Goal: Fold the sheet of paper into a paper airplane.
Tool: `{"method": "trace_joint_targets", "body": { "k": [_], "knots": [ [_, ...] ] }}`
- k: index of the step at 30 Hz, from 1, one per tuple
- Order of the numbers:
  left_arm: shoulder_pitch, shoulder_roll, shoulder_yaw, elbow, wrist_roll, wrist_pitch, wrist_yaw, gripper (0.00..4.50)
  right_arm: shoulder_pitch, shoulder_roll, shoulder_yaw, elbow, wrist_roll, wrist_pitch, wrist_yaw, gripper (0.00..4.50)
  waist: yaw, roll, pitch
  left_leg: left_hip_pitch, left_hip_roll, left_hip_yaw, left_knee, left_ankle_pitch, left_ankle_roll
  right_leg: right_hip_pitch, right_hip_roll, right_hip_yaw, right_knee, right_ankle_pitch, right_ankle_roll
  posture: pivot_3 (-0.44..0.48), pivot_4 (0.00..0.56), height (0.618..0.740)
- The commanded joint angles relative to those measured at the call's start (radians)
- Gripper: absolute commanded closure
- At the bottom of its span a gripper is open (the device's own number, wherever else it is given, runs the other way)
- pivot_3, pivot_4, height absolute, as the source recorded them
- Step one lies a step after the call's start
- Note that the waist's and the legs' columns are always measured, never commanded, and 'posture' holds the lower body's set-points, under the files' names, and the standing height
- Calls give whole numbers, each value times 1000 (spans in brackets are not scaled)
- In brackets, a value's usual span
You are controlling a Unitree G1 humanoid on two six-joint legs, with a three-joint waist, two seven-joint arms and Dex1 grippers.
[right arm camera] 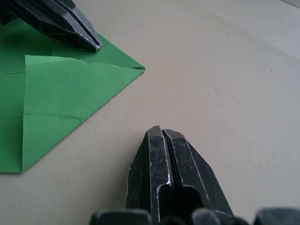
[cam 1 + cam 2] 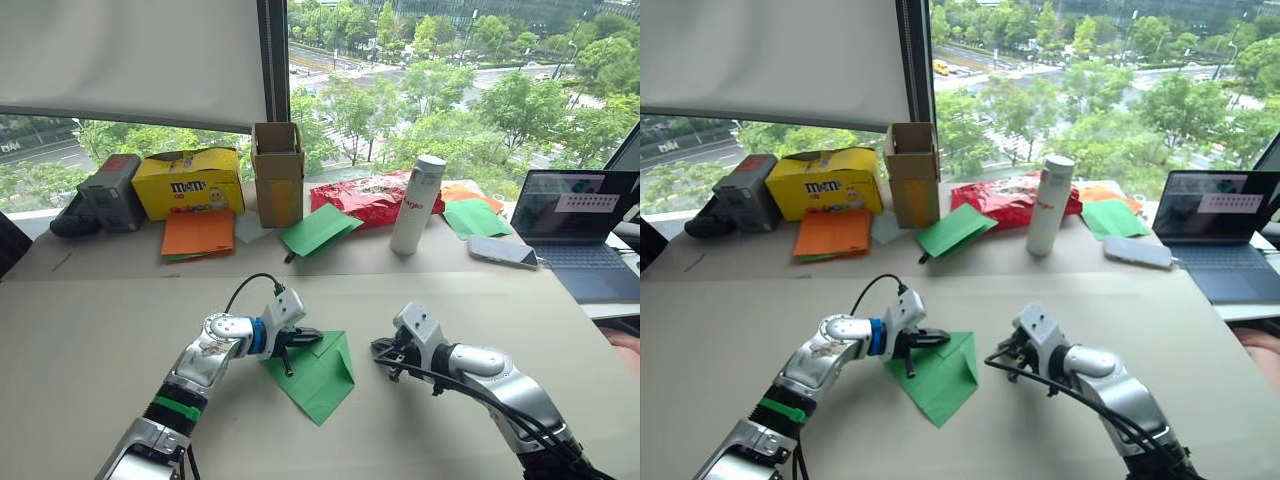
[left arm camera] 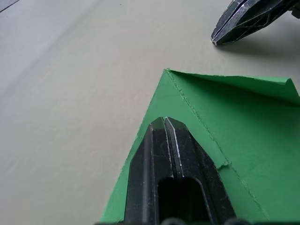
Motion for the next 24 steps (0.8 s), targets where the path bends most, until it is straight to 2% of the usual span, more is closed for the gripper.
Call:
{"method": "trace_joint_targets", "body": {
  "k": [1,3,8,13,18,24],
  "knots": [
    [-10,-3,20,1,-18,7,0,4471,-37,39,14,-43,4,-38,-14,4500,-2,0,0,0,0,0,0,1,-1,0,0,0,0,0,0,0,150,739],
    [-11,-7,27,-16,-31,20,6,4471,-44,31,57,-37,-34,-46,-7,4500,-4,0,0,0,0,0,0,1,-2,0,0,0,0,0,0,0,150,739],
    [9,-37,26,-84,-70,52,2,4471,-42,94,108,11,-45,-28,-36,4500,-2,0,0,-1,-1,0,0,1,-2,0,-1,0,0,0,0,0,150,739],
    [70,-58,6,-182,-104,81,0,4471,-37,103,138,53,-78,-12,-61,4500,-6,0,0,-1,0,0,0,4,-6,0,-1,0,0,0,0,0,150,739],
    [103,-27,-28,-190,-64,92,19,4471,-29,113,115,57,-73,17,-92,4500,-6,0,0,0,0,-2,0,3,-6,1,0,-1,0,0,0,0,150,739],
    [101,-14,-16,-176,-64,88,32,4471,-15,150,34,46,-14,52,-116,4500,-3,0,0,1,0,-3,0,1,-1,3,0,-1,-1,0,0,0,150,739]
  ]
}}
